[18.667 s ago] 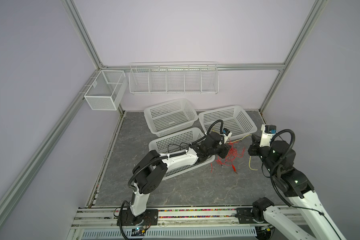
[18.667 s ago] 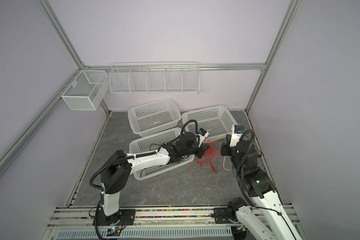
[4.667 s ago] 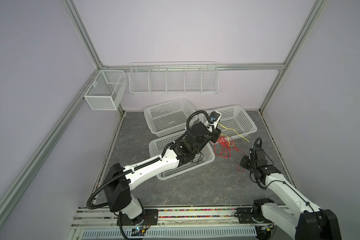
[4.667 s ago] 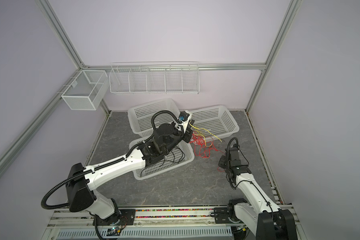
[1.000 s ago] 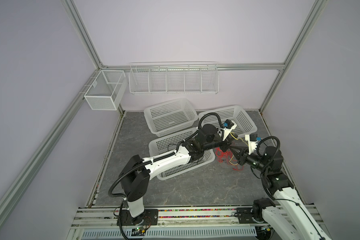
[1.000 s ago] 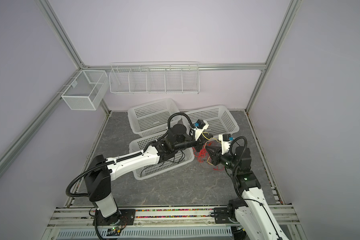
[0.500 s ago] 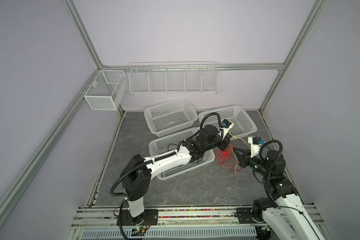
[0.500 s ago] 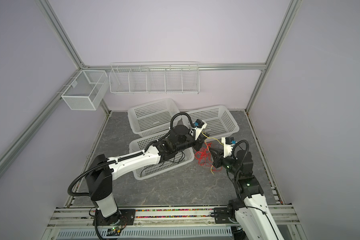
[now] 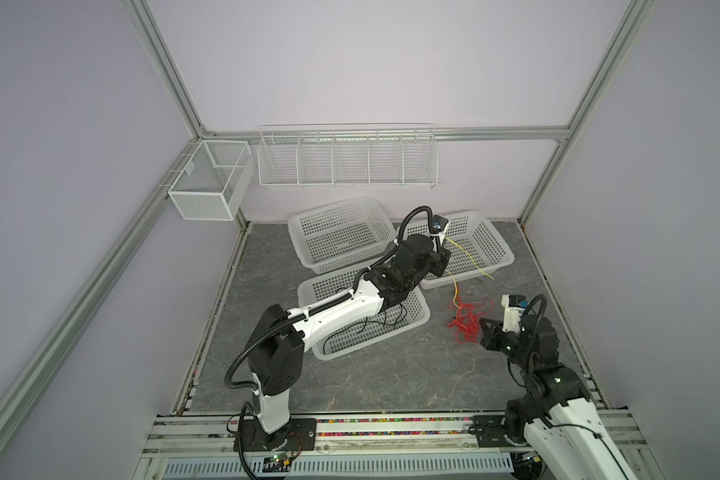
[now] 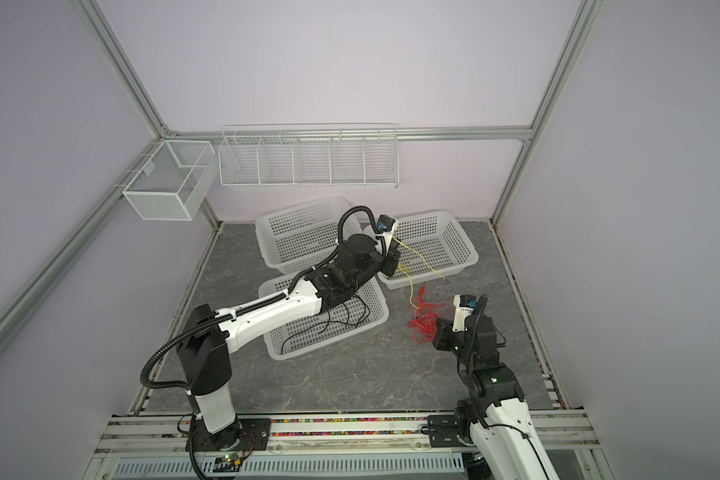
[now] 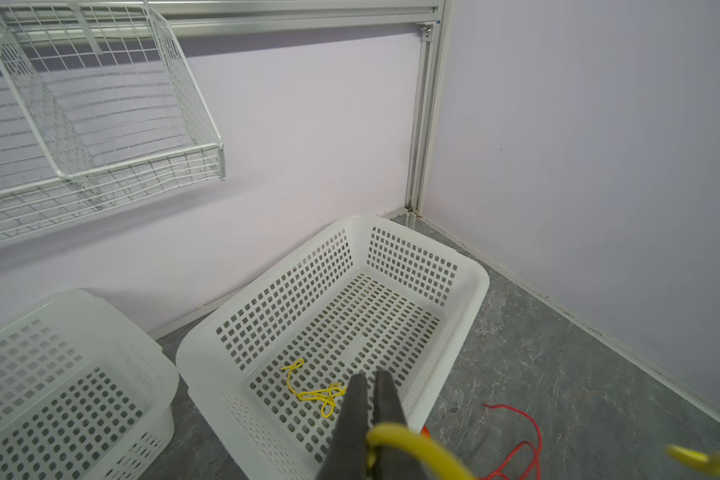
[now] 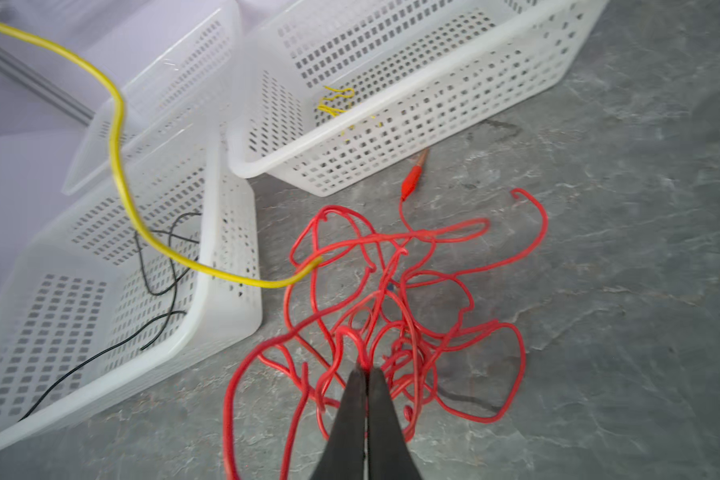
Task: Untangle the cables
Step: 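Carry the yellow wire over the farther basket with the left gripper while the right holds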
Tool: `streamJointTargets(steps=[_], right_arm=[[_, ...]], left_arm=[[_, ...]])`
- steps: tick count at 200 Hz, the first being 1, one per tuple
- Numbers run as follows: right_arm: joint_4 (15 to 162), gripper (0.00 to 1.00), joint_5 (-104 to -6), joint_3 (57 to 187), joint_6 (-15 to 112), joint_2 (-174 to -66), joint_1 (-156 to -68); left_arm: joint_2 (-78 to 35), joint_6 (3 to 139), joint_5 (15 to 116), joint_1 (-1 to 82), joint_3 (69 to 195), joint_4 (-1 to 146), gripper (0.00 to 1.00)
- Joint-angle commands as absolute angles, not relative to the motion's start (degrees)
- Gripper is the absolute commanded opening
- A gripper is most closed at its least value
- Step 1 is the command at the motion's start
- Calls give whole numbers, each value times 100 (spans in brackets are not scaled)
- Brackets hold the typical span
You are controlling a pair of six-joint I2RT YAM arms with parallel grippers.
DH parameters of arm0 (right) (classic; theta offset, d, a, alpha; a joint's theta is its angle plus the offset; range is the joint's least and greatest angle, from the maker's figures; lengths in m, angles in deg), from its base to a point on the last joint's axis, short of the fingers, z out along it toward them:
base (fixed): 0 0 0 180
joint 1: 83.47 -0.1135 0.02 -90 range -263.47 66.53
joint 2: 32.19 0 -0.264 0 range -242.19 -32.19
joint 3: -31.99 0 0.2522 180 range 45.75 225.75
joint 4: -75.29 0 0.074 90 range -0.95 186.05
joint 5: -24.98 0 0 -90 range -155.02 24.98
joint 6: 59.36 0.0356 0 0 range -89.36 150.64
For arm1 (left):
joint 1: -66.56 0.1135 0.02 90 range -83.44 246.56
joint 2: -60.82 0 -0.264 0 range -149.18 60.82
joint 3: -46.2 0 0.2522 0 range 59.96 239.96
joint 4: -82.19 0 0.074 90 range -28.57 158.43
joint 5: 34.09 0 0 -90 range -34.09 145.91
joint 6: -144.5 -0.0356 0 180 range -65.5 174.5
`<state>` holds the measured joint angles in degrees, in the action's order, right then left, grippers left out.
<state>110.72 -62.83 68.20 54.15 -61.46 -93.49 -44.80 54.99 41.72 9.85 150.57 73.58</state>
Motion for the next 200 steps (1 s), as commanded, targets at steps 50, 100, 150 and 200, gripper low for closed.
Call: streamJointTargets(steps=[50, 100, 150, 200], right_arm=[[11263, 6, -7616, 6588, 6250, -6704, -9362], [11026, 6, -7576, 6527, 6349, -6894, -9357], [10589, 6, -6769, 6491, 5955, -6550, -9362], [10571, 6, -6498, 6475, 5815, -6234, -9367]], left_arm=[[-4633, 4952, 3529, 1224, 15977, 7074, 0], [-4763, 4976, 4211, 1330, 16501, 6753, 0], [-5871, 4967, 4198, 1475, 17795, 5886, 0], [-7378, 5397, 4336, 1863, 19580, 4902, 0]])
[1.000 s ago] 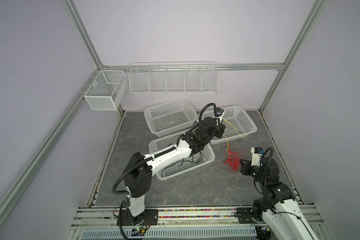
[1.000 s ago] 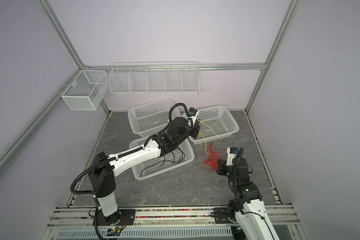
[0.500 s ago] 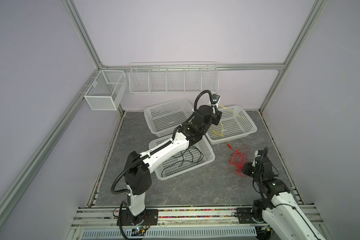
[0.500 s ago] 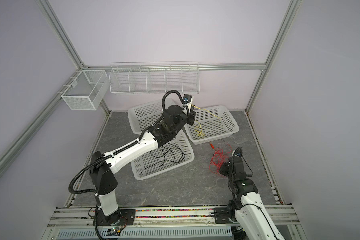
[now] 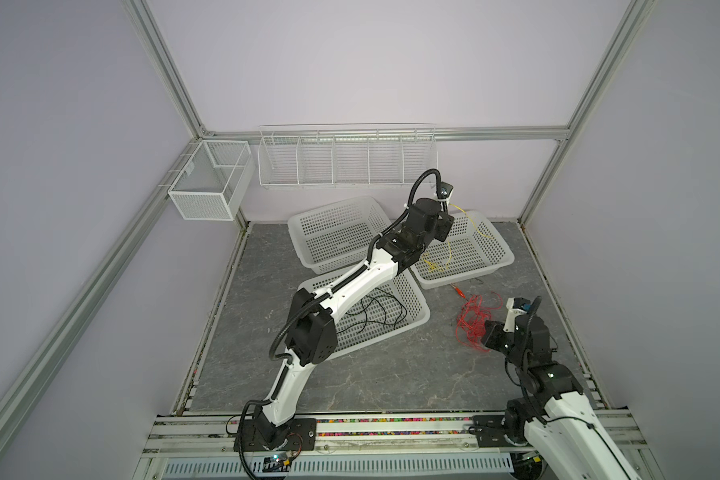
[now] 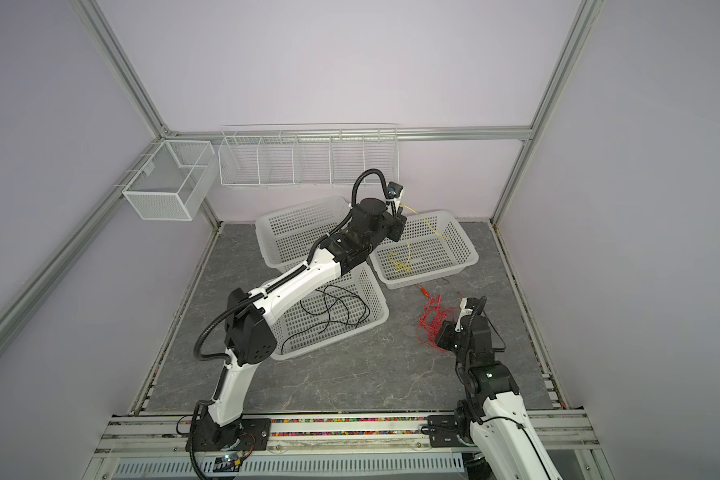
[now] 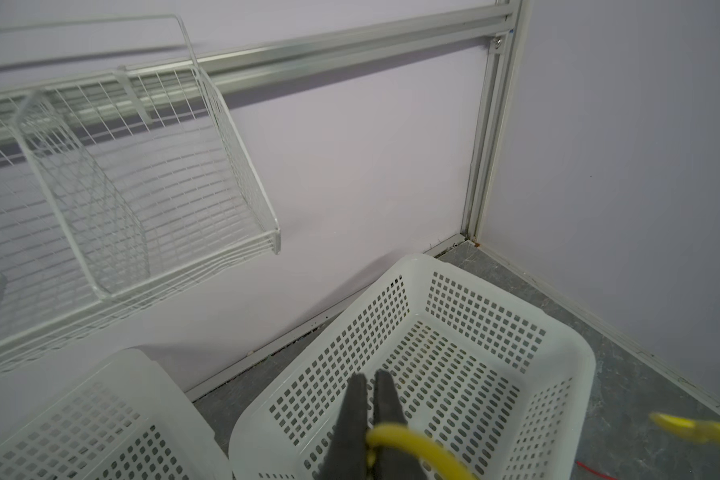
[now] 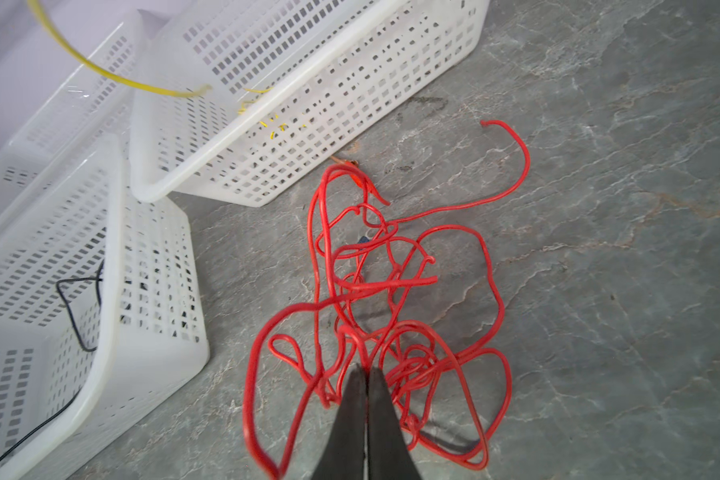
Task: Untangle the cables
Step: 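Carry the yellow wire over the farther basket with the left gripper while the right holds, then open the left gripper to drop the yellow wire into the farther basket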
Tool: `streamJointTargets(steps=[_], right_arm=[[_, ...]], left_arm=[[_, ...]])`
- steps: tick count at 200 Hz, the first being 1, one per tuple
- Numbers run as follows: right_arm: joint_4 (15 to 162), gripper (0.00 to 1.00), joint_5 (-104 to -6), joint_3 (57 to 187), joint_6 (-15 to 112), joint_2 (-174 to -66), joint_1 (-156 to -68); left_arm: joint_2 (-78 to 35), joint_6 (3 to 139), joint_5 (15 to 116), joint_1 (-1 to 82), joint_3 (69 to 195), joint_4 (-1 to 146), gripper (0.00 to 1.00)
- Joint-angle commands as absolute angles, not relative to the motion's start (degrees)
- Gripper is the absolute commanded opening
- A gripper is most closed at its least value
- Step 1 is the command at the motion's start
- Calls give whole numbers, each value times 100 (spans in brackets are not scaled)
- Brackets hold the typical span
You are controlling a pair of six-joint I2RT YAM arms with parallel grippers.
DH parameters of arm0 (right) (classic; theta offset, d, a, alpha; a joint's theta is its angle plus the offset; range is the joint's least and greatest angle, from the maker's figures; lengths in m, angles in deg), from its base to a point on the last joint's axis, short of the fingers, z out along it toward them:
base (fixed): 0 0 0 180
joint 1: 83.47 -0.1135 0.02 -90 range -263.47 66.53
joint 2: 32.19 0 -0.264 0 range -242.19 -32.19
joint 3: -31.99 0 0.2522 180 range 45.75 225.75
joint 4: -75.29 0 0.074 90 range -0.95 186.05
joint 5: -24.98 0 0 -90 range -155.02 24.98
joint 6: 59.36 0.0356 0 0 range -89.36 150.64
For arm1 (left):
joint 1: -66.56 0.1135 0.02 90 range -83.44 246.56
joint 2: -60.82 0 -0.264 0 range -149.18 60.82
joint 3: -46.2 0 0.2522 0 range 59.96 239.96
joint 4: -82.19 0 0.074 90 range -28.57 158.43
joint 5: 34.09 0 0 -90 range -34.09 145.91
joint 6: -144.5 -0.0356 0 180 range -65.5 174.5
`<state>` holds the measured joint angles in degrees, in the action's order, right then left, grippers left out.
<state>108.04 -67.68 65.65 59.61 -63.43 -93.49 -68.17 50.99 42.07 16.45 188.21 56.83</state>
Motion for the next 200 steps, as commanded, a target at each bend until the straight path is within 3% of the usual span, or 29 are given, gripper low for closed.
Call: streamJointTargets(steps=[1, 65, 73, 92, 134, 150, 200], right_arm=[[10569, 6, -6491, 6470, 5811, -6234, -9367], [10540, 6, -6295, 6594, 5789, -6290, -9367], [10531, 6, -6287, 6620, 5789, -6297, -9367], [10509, 6, -6271, 6681, 5780, -6317, -9367], [10549, 6, -6234, 6865, 5706, -6437, -9367], [10574, 6, -6291, 6909, 5683, -6484, -9367], [10939, 6, -6800, 7146, 5554, -6550, -9362]], left_arm=[[-7411, 5405, 4344, 1873, 19622, 4883, 0], [-7933, 5524, 4601, 2033, 19589, 4713, 0], [-7932, 5536, 4653, 2041, 19490, 4758, 7], [-7924, 5546, 4729, 2053, 19378, 4771, 41], [-7576, 5625, 4939, 2052, 18906, 4947, 77], [-7335, 5621, 5093, 2052, 18583, 5119, 100], [-6409, 5555, 5821, 2042, 17336, 5919, 99]])
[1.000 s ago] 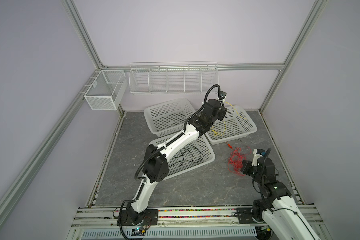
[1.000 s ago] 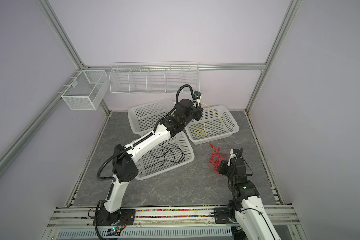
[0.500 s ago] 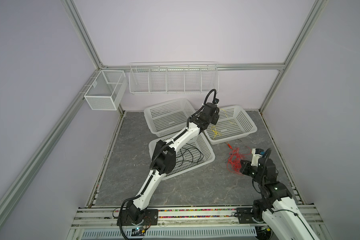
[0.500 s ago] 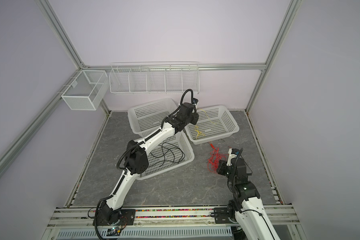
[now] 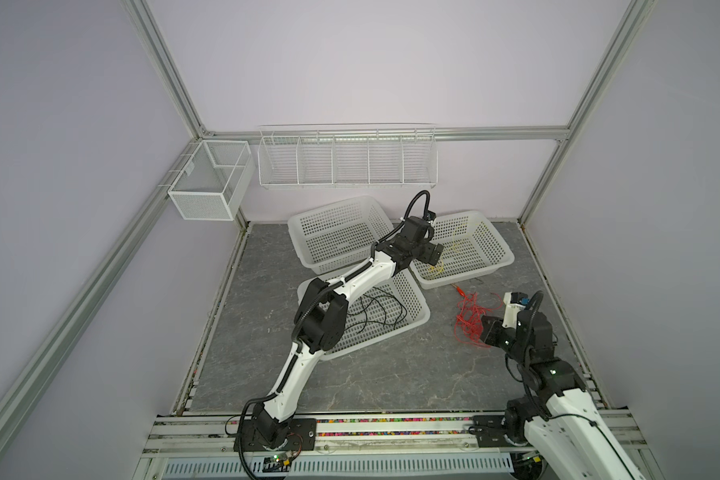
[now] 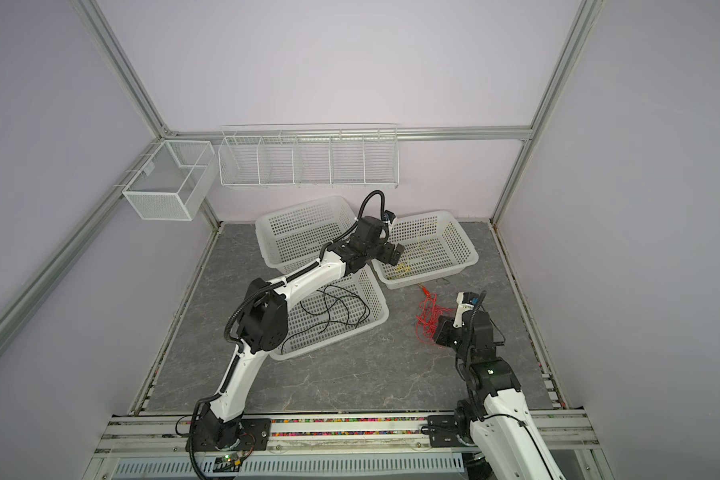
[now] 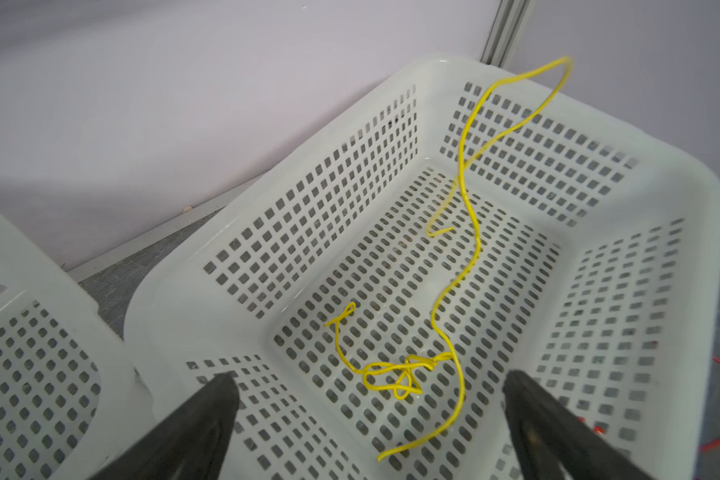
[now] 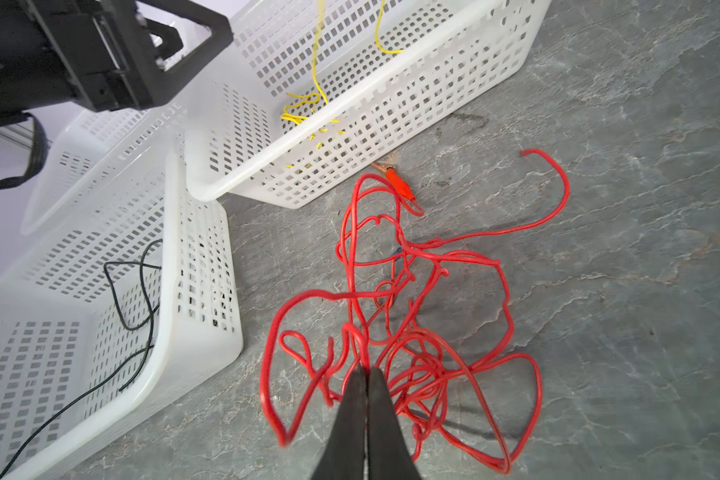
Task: Untangle the cables
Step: 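Open the left gripper to drop the yellow wire into the farther basket, then move the left gripper down to the red tangle and grasp a red wire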
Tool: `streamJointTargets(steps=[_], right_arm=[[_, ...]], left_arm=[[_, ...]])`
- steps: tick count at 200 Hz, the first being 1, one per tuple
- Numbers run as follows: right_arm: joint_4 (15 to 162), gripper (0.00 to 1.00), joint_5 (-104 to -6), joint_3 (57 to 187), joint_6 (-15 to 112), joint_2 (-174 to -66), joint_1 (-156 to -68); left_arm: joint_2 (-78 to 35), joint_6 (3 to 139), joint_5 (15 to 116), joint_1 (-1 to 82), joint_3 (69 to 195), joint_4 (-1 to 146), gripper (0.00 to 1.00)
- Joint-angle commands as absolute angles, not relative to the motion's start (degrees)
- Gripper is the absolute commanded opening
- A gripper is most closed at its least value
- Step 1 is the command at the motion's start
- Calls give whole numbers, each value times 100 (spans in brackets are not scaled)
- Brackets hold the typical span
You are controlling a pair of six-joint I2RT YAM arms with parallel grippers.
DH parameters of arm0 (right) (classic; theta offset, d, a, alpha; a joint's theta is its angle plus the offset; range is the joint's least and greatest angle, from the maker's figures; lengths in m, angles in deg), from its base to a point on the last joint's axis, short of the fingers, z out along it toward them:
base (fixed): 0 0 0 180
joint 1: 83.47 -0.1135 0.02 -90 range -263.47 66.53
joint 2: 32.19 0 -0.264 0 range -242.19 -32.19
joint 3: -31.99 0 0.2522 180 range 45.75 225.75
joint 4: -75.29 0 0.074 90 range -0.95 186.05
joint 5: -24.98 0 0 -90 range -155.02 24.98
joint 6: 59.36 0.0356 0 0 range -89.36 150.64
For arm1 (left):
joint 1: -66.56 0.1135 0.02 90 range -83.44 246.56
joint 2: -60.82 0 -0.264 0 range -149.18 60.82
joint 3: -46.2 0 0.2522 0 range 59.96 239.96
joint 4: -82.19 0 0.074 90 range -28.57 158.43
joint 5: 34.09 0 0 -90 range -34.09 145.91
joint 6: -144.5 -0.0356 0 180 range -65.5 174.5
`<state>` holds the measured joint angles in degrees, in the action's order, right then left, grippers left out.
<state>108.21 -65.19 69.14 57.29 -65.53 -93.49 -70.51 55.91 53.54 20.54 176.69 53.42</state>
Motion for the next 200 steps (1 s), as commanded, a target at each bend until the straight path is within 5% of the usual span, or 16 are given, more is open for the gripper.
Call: streamJointTargets(steps=[1, 93, 200], right_arm=[[10941, 6, -6805, 7152, 5553, -6545, -9365], [10577, 6, -6117, 7462, 5233, -5758, -9367], [11384, 6, -6548, 8248, 4973, -5454, -9367]], left_arm=[[-6399, 5555, 5829, 2046, 17313, 5928, 99], [-4913, 5479, 7248, 1985, 15056, 7107, 98], [-4541, 5526, 7583, 1646, 14401, 7433, 95]])
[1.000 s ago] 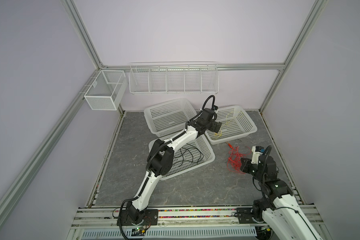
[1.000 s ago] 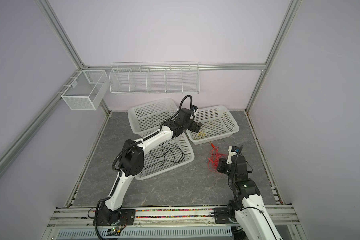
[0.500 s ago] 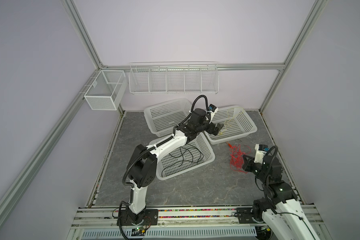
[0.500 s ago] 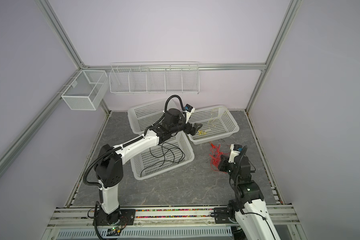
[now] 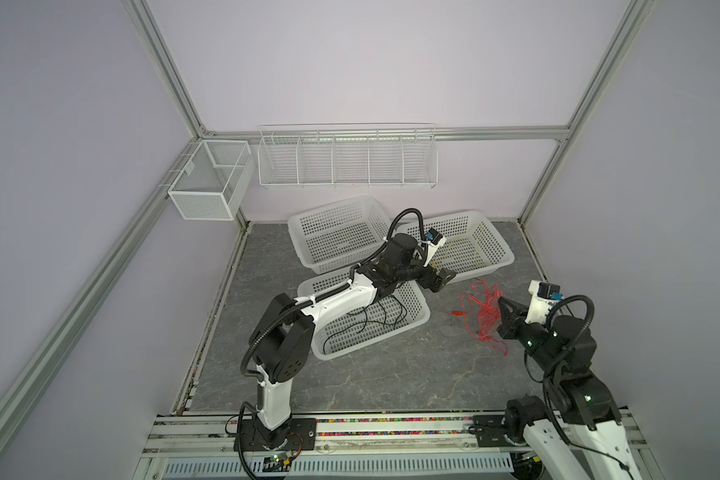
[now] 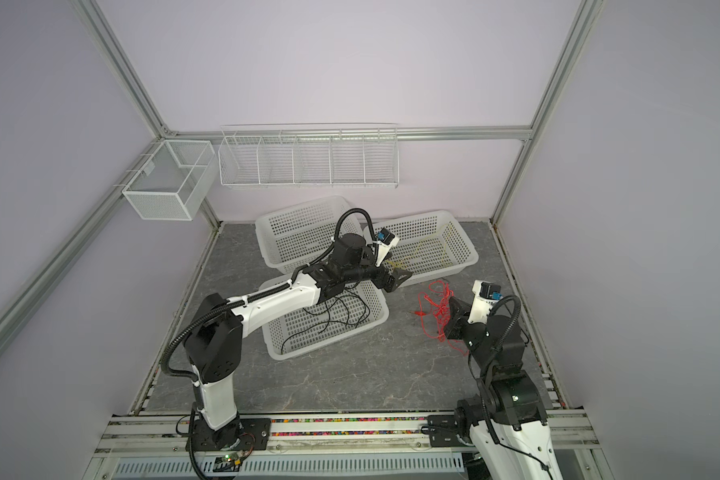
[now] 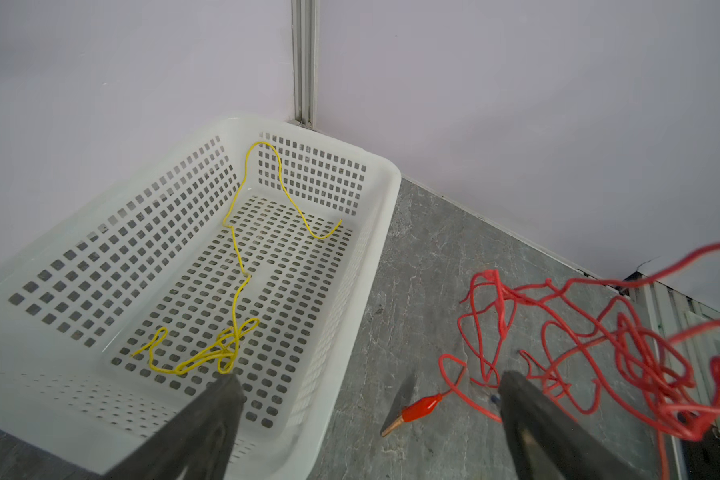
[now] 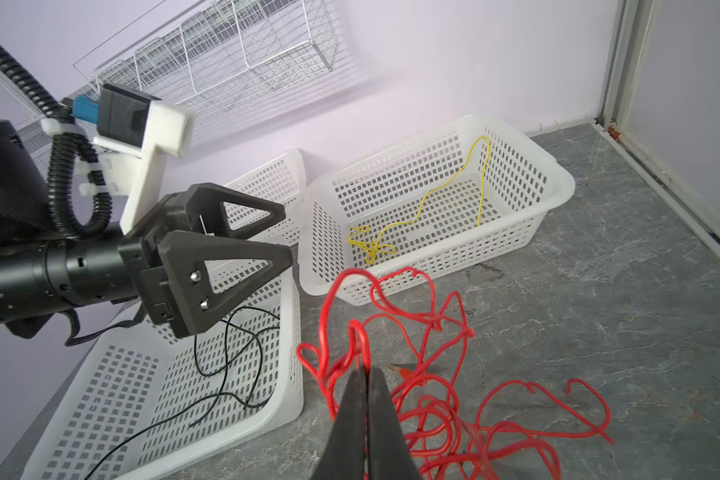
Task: Untangle the cables
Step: 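Move the left gripper down to the red tangle and grasp a red wire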
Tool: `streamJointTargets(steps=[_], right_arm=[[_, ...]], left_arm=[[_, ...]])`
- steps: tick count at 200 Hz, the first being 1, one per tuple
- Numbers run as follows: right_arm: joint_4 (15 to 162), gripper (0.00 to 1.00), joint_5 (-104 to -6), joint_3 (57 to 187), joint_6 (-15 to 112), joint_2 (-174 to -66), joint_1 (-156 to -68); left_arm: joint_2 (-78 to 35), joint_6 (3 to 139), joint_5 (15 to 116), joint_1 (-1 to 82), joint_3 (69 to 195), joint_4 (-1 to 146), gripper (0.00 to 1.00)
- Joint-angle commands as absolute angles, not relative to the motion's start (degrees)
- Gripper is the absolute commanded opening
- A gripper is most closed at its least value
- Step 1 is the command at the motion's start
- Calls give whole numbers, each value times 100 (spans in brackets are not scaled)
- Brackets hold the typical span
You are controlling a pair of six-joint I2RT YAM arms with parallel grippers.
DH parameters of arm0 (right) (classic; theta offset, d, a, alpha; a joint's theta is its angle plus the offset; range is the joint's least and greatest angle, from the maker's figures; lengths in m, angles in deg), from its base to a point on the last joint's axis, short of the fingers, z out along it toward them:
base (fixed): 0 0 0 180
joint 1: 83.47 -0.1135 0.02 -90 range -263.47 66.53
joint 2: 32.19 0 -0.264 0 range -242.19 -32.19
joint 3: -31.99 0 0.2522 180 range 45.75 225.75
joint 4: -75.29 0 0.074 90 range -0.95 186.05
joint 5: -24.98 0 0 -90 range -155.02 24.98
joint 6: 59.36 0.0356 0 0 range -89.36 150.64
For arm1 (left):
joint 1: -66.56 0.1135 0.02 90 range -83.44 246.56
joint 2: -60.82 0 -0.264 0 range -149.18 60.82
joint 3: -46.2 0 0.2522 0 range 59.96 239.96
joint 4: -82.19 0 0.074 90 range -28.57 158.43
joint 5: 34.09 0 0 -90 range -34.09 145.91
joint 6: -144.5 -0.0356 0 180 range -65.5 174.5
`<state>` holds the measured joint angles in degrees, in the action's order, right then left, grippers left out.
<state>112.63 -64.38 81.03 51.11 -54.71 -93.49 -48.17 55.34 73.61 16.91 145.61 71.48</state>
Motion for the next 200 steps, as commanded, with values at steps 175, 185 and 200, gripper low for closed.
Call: streamJointTargets(steps=[175, 185, 200], right_arm=[[11382, 6, -7576, 8863, 5701, -5937, -9367], [11392, 6, -7576, 8873, 5710, -5976, -9367], [11384, 6, -7571, 8872, 5718, -6004, -9367]], left_arm=[[-4638, 4394, 7842, 816, 12755, 8903, 89], [-4662, 4230, 7793, 773, 12727, 8927, 89], [-4761, 4069, 7627, 732, 12786, 8872, 89]])
